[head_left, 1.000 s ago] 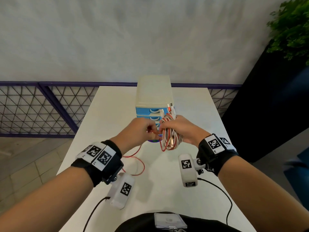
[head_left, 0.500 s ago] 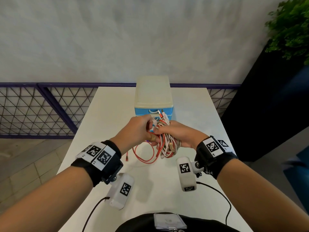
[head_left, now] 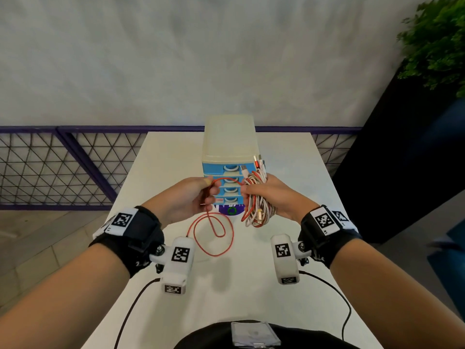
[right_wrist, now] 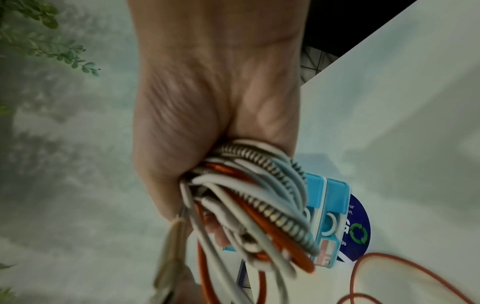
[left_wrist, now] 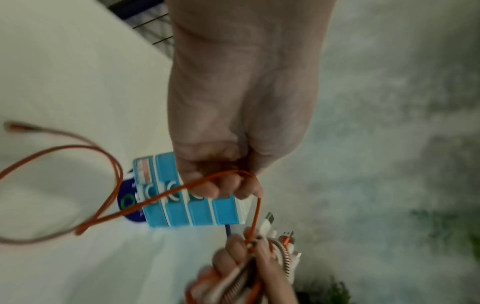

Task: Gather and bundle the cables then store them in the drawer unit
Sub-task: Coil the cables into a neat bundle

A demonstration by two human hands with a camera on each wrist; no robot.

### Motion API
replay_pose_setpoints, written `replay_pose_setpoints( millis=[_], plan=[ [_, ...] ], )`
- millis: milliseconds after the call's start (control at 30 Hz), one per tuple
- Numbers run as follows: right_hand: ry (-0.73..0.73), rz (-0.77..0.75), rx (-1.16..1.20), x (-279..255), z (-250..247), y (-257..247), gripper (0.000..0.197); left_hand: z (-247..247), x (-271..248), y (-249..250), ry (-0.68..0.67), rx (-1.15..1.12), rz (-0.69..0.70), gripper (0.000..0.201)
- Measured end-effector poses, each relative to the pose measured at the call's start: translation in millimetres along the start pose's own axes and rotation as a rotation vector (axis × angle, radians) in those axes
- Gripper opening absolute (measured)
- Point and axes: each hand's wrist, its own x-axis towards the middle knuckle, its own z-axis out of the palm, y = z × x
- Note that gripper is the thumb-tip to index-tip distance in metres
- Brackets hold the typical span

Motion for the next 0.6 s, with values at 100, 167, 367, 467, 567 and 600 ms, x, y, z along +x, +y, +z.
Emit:
replay_pose_setpoints(
  millis=[100,167,367,467,567,600],
  plan=[
    [0.044,-0.043,0.041,3,2,2,0.016,10,-4,-2,-0.111,-0.146,0.034,0.023],
    [0.066,-0.069,0.087,6,5,6,0.025,19,-5,-4,-0.143,-0.170,0.062,0.024],
    [0.052,-0.085,0.221,6,18,7,0.037,42,-1,-4,-0.109,-0.121,0.052,0.016],
    [-0.034,-0.050,0.290,5,17,9,0.050,47,1,-3,-0.078,-0.098,0.046,0.011],
    [-0.130,-0.030,0.332,1,18,9,0.037,49,3,-4,-0.021,-0.045,0.058,0.007],
    [-0.140,-0.040,0.334,2,17,11,0.026,49,3,-4,-0.011,-0.013,0.060,0.006]
  ],
)
